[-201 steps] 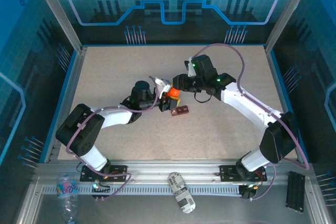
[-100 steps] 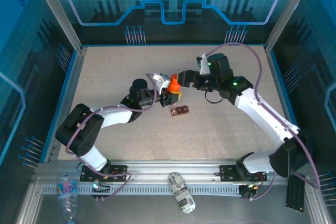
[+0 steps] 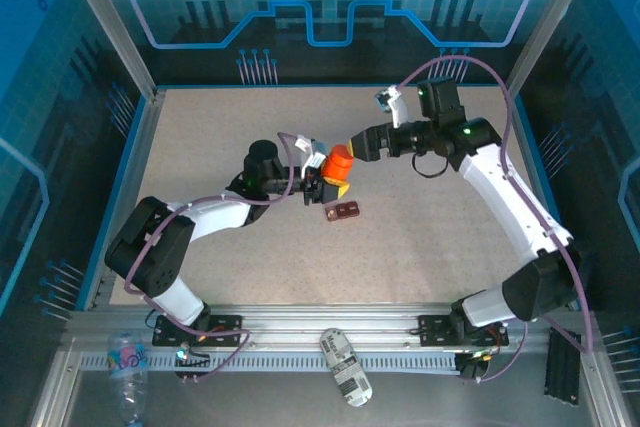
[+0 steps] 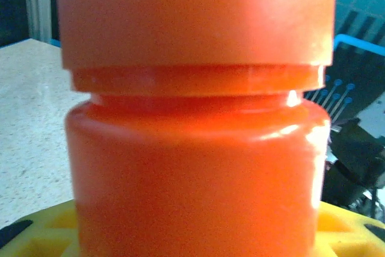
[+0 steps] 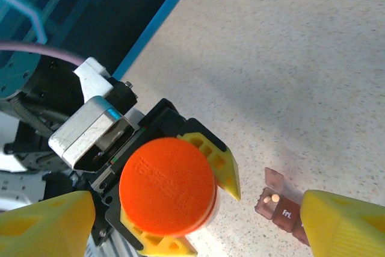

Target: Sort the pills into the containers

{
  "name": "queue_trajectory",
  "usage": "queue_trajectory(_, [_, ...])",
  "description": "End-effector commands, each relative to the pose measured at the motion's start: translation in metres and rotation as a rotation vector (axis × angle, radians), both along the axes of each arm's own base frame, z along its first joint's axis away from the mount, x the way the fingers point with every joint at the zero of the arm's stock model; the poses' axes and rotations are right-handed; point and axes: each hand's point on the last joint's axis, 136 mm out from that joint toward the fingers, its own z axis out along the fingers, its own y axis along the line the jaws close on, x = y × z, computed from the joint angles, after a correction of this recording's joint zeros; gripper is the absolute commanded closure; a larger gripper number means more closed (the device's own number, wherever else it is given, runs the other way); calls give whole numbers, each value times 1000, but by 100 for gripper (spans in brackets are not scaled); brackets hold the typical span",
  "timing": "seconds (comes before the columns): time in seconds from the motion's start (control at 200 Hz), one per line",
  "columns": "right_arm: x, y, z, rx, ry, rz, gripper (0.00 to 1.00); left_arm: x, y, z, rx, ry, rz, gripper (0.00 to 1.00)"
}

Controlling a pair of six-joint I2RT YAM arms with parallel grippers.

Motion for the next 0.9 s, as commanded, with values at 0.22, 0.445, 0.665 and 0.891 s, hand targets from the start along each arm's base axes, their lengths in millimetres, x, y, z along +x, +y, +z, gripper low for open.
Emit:
queue_trajectory(0.22, [-23, 25, -11, -2, 56, 210, 14, -12, -5, 10, -23, 35, -119, 100])
queue_trajectory(0.445, [-24, 29, -19, -2, 82, 221, 24, -12, -5, 9, -22, 39, -118, 100])
queue_trajectory(0.665, [-27, 33, -23, -3, 98, 233, 33, -12, -5, 10, -22, 36, -117, 100])
queue_trajectory(0.891, [-26, 31, -28, -19, 106, 202, 53, -10, -5, 11, -24, 31, -108, 100])
